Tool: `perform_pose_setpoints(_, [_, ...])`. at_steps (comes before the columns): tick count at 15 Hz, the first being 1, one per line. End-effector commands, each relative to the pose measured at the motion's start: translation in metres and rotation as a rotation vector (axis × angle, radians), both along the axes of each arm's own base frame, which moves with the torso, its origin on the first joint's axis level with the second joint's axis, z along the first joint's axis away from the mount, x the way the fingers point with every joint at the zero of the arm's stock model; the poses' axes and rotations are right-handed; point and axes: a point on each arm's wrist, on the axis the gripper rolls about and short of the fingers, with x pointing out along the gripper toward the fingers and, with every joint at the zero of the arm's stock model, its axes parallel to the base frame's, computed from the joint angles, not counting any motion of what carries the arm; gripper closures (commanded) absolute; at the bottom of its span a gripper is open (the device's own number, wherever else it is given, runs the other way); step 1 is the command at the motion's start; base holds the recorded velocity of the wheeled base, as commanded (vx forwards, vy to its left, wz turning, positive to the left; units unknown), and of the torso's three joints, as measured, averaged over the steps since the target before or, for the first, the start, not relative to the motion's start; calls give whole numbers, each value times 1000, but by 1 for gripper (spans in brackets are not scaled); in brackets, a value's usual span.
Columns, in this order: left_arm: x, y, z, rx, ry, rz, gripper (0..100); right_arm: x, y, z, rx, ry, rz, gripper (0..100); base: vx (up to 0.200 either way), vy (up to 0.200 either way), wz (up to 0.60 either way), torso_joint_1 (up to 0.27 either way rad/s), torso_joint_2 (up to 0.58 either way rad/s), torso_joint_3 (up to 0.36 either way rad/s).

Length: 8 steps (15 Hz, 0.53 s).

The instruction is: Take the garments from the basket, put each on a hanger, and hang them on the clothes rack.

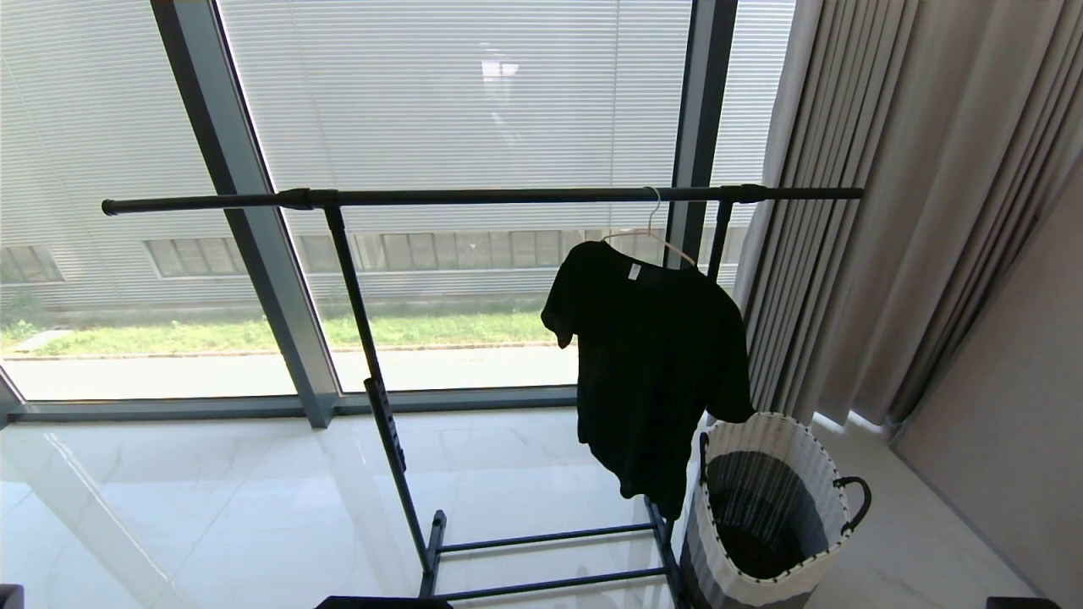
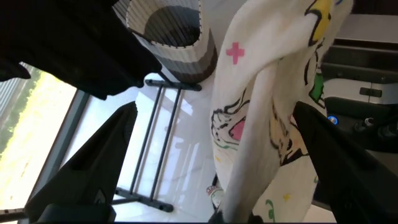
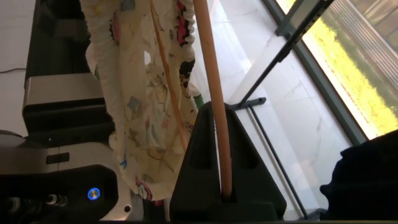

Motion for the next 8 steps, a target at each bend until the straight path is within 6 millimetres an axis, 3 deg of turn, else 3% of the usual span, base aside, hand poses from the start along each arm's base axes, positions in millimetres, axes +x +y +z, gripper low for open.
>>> perform_pose_setpoints(1, [1,-2,-2,10,5,0,100,1,9,-2,-9,2,5,100,0,0,0,0,0,0])
perform_pose_setpoints(8, [0,1,-5,19,5,1,100,0,9,-1,-3,-3,4,100,0,0,0,0,0,0])
